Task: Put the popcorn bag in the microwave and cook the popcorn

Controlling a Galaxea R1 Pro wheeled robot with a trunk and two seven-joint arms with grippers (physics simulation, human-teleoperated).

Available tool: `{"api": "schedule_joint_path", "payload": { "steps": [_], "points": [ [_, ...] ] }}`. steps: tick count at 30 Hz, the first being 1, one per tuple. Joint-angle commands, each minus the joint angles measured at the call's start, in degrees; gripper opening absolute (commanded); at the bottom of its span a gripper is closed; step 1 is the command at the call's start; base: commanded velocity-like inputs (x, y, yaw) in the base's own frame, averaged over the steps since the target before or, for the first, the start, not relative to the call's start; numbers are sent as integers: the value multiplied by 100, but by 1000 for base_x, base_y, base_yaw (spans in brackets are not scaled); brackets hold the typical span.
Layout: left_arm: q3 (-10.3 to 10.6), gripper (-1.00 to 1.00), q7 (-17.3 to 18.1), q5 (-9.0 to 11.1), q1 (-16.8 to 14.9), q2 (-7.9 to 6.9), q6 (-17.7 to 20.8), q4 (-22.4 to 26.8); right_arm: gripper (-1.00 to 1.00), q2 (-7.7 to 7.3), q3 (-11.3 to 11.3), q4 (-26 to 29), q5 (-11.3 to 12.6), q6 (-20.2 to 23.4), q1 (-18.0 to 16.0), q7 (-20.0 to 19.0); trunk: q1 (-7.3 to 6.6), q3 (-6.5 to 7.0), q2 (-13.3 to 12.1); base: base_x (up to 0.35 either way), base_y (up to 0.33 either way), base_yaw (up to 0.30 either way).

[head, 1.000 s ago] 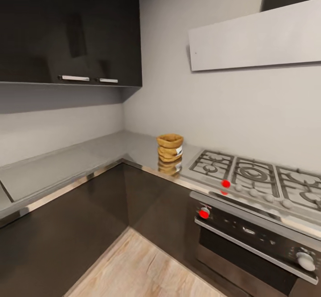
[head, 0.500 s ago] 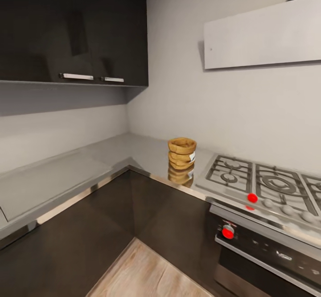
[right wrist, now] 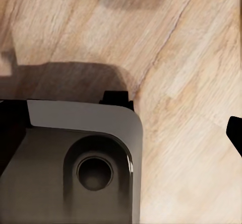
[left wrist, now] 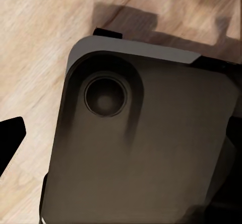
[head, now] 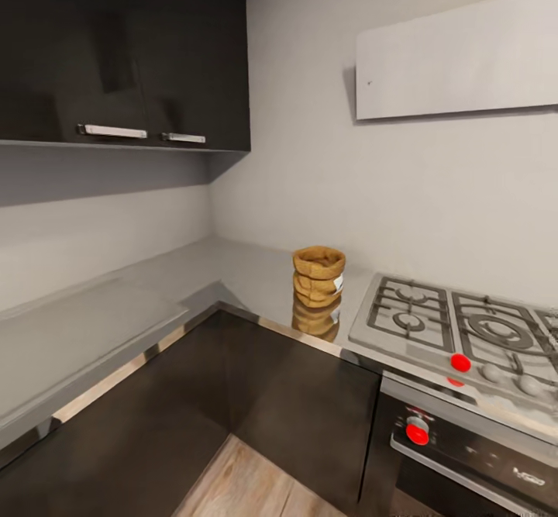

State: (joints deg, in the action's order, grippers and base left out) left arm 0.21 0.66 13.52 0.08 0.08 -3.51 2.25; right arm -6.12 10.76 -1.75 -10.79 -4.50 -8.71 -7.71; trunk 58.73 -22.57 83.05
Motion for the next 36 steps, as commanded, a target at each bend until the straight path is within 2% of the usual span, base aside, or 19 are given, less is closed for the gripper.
{"api": "schedule_joint_path", "payload": {
  "steps": [1, 31, 36],
  "points": [
    [5, 100, 6, 42, 1, 0, -14, 4, 100, -3, 49, -19, -55, -33, -8, -11, 0, -2, 3, 14, 3, -220],
    [-13, 100, 6, 72, 1, 0, -23, 4, 100, -6, 49, -19, -55, -25, -8, -11, 0, 103, 3, 1, 0, -221],
    [-13, 100, 6, 78, 1, -2, -18, 4, 100, -47, 49, -14, -54, -31, -8, -11, 0, 108, 3, 0, 0, -61]
  ]
}}
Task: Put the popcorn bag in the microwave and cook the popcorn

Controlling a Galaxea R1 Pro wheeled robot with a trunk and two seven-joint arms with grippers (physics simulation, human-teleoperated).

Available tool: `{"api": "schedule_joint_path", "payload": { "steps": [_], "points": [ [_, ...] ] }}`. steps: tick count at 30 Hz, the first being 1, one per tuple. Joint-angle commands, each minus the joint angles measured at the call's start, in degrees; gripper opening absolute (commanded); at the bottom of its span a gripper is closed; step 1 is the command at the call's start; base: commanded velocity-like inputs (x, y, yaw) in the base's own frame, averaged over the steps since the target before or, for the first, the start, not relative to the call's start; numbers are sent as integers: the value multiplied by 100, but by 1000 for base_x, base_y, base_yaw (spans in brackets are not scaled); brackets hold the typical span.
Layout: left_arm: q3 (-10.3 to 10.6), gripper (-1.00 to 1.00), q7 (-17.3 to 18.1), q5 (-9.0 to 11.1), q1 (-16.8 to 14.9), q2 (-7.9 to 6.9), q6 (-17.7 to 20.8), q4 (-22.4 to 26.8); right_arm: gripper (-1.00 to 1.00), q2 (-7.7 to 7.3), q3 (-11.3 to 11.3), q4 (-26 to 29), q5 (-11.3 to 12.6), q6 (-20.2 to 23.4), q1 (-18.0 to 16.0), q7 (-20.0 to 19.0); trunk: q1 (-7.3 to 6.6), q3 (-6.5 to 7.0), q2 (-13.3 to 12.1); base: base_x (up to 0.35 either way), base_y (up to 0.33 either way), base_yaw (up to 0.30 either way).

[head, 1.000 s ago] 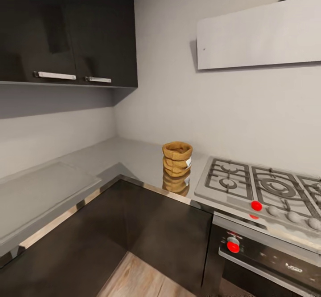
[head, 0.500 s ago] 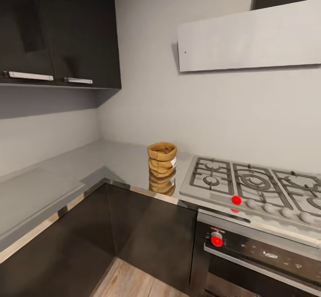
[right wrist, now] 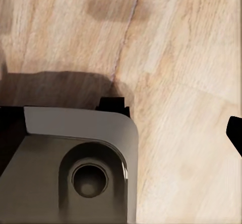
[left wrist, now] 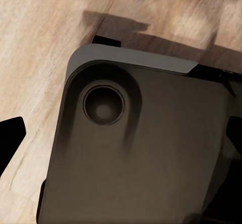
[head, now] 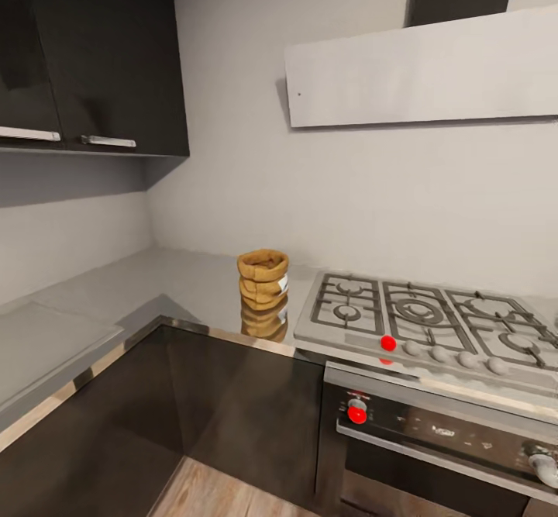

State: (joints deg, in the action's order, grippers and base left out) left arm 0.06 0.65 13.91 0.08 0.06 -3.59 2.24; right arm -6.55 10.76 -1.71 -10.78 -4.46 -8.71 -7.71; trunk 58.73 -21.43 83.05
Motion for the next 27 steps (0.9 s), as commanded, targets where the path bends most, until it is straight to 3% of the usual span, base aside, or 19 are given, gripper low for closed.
{"api": "schedule_joint_path", "payload": {
  "steps": [1, 8, 18, 27],
  "points": [
    [3, 100, 6, 37, 1, 2, -10, 5, 100, -4, 49, -16, -55, -35, -8, -11, 0, -5, 3, 0, 0, -8],
    [3, 100, 20, 33, 1, -19, 4, 5, 100, 18, 40, -19, -65, -36, -8, -20, 0, -5, 3, 38, 21, -1],
    [3, 100, 23, 24, 1, -11, 7, 5, 100, 23, 44, -22, -65, -37, -8, -12, 0, -5, 3, 215, 209, 0],
    [3, 100, 15, 33, 2, 3, -3, 5, 100, 30, 43, -22, -57, -32, -8, -12, 0, -1, 3, 31, 123, -49]
  ]
}}
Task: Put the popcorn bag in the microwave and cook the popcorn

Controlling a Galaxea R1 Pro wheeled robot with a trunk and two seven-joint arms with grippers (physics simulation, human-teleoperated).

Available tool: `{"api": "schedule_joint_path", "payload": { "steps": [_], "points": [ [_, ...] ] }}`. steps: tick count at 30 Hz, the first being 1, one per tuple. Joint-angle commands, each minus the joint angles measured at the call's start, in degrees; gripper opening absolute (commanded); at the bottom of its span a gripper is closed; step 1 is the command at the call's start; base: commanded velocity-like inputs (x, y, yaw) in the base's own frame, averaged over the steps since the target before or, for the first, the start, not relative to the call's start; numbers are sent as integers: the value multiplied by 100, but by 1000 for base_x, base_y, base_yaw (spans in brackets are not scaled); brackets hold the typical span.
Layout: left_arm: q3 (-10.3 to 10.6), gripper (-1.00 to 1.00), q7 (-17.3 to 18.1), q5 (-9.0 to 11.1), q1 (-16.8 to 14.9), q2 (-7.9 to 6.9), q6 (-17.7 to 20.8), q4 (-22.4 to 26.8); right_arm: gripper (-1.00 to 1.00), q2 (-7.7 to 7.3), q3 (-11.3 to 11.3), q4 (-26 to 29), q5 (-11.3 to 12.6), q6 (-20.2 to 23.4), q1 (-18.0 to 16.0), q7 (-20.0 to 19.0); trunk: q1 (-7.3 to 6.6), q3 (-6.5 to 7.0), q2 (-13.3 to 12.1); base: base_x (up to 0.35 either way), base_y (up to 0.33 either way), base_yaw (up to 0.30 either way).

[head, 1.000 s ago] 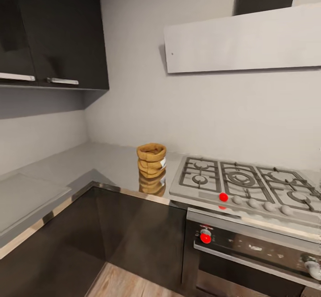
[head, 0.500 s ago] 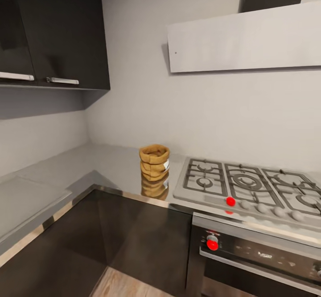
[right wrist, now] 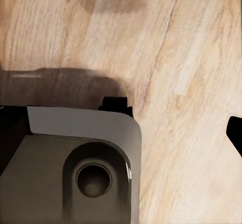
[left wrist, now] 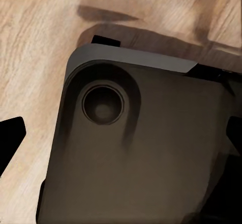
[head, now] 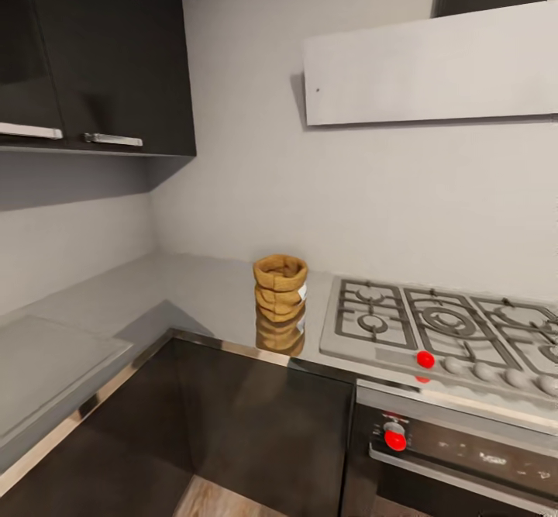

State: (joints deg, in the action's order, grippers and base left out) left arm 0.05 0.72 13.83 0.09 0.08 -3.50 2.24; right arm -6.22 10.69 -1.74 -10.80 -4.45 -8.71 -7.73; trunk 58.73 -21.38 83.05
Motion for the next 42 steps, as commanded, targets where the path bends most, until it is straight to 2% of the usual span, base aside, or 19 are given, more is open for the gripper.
{"api": "schedule_joint_path", "payload": {
  "steps": [1, 34, 42],
  "points": [
    [3, 100, 7, 41, 1, 1, -14, 4, 100, -3, 52, -19, -54, -32, -8, -10, 0, -3, 3, 1, 6, -207],
    [21, 100, 2, 32, 0, 1, -28, 4, 100, -11, 56, -16, -54, -21, -8, -9, 0, 58, 3, 0, 0, -235],
    [21, 100, -2, 24, 0, 1, -30, 4, 100, -27, 49, -10, -60, -30, -8, -9, 0, 58, 3, 0, 0, -50]
  ]
}}
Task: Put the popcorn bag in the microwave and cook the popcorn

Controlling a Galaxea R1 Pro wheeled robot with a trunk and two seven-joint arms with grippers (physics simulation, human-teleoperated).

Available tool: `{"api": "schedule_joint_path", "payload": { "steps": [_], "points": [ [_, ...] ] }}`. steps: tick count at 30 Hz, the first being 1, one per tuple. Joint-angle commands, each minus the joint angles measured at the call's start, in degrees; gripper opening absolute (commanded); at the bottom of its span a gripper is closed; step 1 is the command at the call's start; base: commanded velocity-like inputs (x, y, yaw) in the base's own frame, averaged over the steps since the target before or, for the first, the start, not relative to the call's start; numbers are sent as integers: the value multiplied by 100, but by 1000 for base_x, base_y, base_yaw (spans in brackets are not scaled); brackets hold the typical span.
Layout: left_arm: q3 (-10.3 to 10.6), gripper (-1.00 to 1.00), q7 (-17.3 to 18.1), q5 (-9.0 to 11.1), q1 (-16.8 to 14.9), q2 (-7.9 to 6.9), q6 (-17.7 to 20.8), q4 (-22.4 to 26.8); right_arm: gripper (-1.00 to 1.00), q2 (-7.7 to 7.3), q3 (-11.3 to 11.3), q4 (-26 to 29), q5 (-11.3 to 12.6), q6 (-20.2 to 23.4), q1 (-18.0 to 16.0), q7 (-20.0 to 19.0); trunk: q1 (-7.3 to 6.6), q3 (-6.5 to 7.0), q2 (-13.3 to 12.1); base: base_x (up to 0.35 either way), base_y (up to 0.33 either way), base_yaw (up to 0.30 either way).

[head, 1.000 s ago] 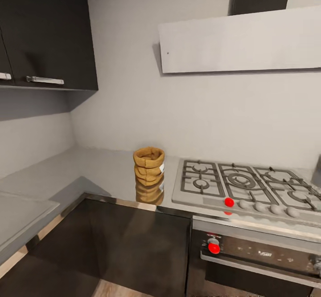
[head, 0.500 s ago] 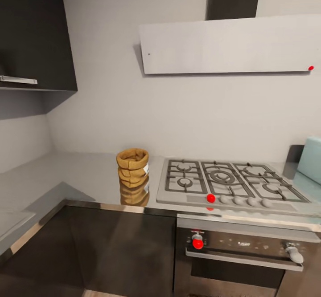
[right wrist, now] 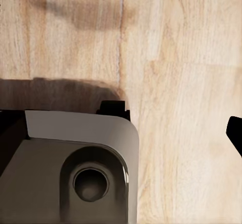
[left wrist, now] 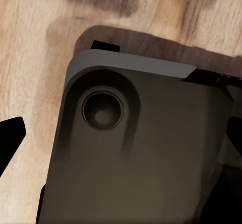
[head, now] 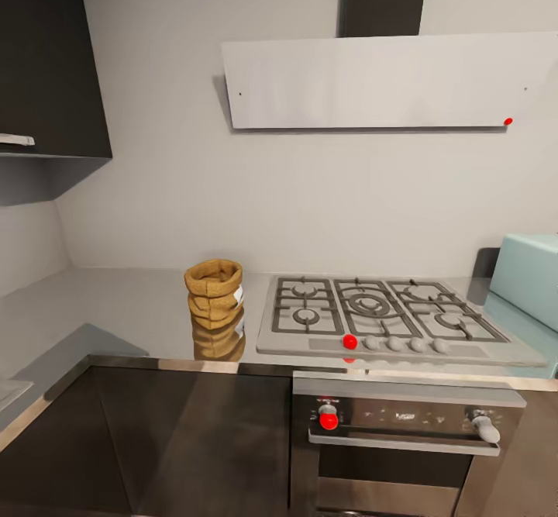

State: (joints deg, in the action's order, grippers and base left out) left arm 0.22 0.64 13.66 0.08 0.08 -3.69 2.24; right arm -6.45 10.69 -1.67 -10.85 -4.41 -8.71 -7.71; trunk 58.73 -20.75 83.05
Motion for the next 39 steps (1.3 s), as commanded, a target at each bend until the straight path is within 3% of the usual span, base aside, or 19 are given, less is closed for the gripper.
{"api": "schedule_joint_path", "payload": {
  "steps": [1, 12, 30, 39],
  "points": [
    [5, 100, 7, 40, 1, 1, -10, 5, 100, 1, 48, -18, -56, -34, -7, -11, 0, -5, 3, 0, 0, -1],
    [-7, 100, 7, 46, 1, 1, -10, 5, 100, -13, 57, -18, -43, 28, -7, -12, 0, -5, 3, -2, 2, 0],
    [-30, 100, -2, 57, 4, 1, -9, 5, 100, -5, 56, -18, -49, 15, -7, -11, 0, -5, 3, -142, 240, 0],
    [-30, 100, -19, 57, 1, 1, -9, 5, 100, -15, 56, -18, -49, -14, -7, -11, 0, -5, 3, -8, 17, 99]
  ]
}}
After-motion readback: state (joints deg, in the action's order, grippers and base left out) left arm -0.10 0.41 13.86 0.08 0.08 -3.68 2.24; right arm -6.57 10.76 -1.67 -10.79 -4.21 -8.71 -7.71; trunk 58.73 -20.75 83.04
